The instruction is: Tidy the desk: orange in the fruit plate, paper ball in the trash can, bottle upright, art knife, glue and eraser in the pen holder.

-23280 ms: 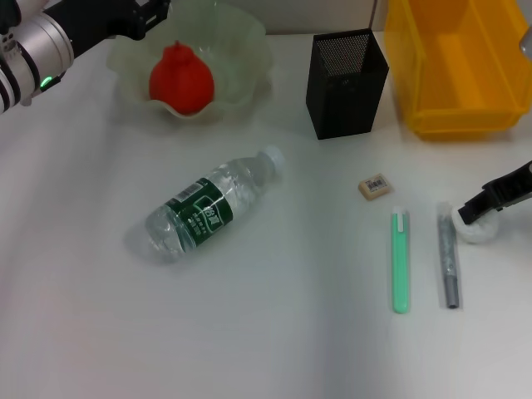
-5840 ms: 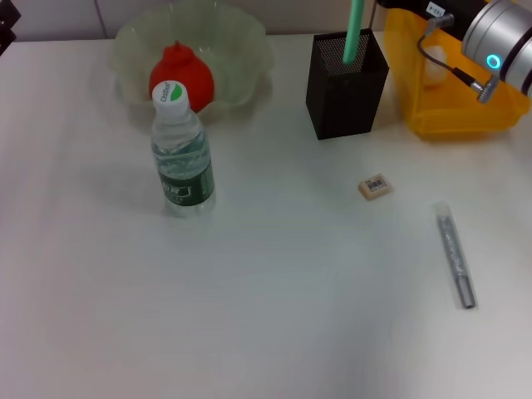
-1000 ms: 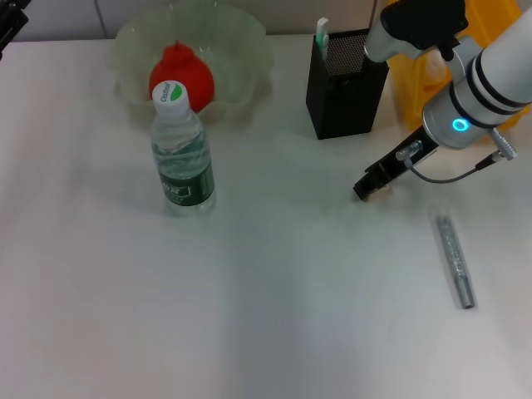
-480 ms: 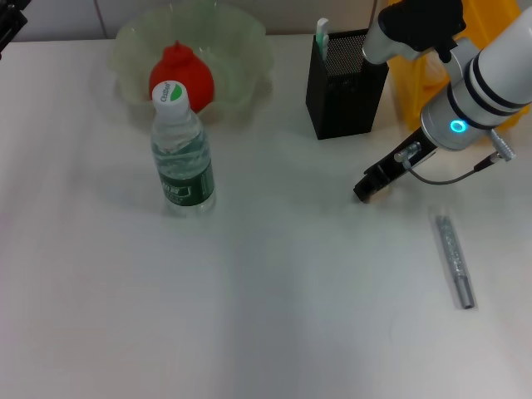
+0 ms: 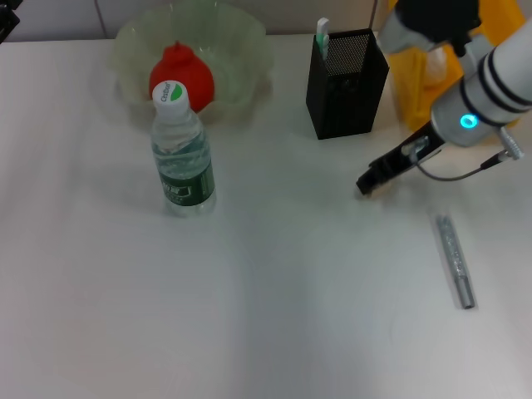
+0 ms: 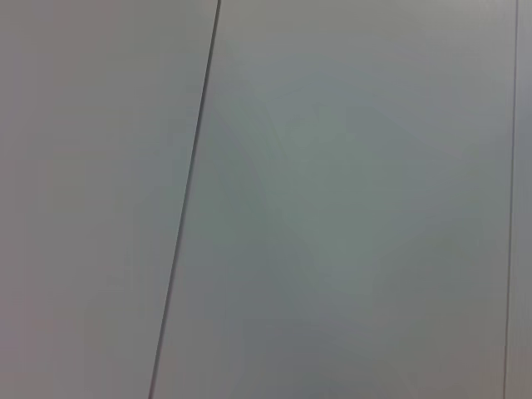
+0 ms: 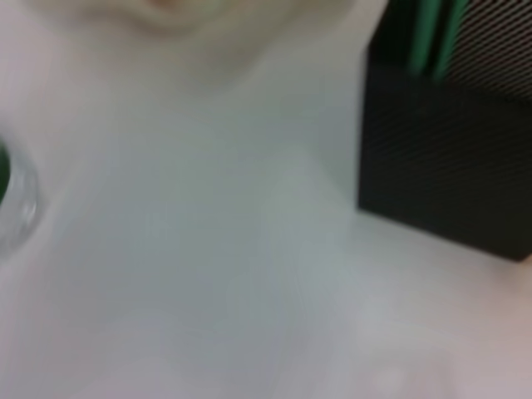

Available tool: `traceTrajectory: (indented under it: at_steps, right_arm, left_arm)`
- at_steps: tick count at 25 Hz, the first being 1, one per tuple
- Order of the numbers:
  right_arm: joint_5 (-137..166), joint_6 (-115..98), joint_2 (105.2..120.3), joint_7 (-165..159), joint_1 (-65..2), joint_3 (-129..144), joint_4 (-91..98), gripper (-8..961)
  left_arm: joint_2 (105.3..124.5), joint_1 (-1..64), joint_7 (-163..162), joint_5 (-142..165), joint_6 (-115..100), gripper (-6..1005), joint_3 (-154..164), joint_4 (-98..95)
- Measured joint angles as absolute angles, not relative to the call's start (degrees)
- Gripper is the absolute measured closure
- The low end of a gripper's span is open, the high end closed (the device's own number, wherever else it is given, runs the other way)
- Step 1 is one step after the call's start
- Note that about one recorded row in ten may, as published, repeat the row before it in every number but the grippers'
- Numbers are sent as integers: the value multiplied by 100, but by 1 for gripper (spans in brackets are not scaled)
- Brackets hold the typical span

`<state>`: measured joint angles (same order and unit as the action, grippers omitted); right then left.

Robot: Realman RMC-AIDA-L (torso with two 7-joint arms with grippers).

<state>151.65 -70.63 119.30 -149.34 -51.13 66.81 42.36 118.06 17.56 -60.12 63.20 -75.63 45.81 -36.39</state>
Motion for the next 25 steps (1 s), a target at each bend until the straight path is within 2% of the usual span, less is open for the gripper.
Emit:
traceTrajectory:
  at_steps: [4,6,7,12,25]
  right_arm:
    - [14762,-7213,11917,-14709,-4779,6377,4752,542]
    - [13629,-7252,11908,-14073,-4308,5989,5244,542]
    - [12601,-7242,11878,-13440,-4074,5555,5211,542]
    - [10791,-7342,11773,-11918,-3788,4858,4628,541]
    - [9846,-6464,11781,-10076,-3762,4815,3639,542]
  left_arm:
    - [11813,1749,-6028,6320,-7594,330,4550,-3639]
    - [11817,1749,-6027,6320,-7594,330,4536,-3639]
    - [11822,1749,-6026,6320,-7594,330,4513,-3639]
    - [11822,1753,-6027,6319,-7594,330,4504,-3639]
    - [11810,1772,-6019,6310,-7545,330,4483,-3596]
